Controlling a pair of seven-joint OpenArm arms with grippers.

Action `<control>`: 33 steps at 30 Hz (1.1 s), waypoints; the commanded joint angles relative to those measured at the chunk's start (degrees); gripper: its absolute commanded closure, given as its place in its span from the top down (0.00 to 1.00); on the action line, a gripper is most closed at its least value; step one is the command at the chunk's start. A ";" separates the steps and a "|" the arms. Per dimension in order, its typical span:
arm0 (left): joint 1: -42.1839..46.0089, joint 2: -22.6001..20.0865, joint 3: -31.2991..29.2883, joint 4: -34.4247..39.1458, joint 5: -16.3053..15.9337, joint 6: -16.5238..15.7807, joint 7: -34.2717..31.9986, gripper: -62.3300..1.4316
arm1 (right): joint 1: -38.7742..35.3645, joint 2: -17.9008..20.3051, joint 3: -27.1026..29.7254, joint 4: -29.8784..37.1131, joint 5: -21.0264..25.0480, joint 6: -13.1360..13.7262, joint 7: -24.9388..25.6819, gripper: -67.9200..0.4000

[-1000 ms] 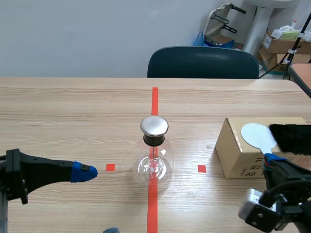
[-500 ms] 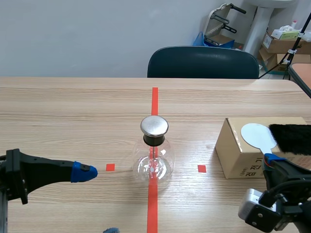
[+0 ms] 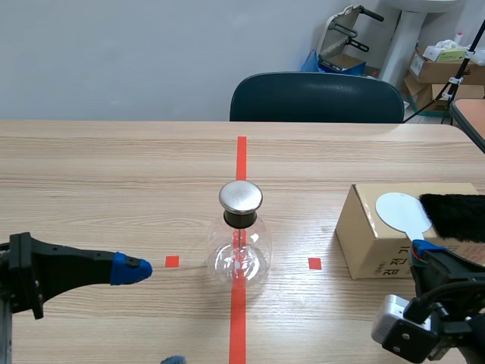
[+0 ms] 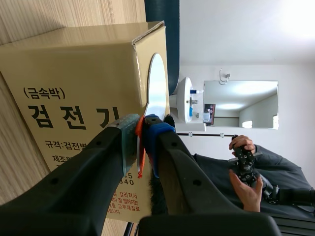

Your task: Do the electroscope experiment

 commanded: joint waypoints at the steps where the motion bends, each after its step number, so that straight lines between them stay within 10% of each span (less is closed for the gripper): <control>1: -0.20 0.44 -0.07 0.63 -0.42 -0.35 -1.09 0.78 | 0.81 0.66 0.33 0.52 0.17 -0.59 -0.20 0.02; 33: -0.20 0.44 -0.07 0.63 -0.42 -0.33 -1.11 0.78 | 3.41 0.66 0.28 4.85 -1.22 -2.08 -0.90 0.02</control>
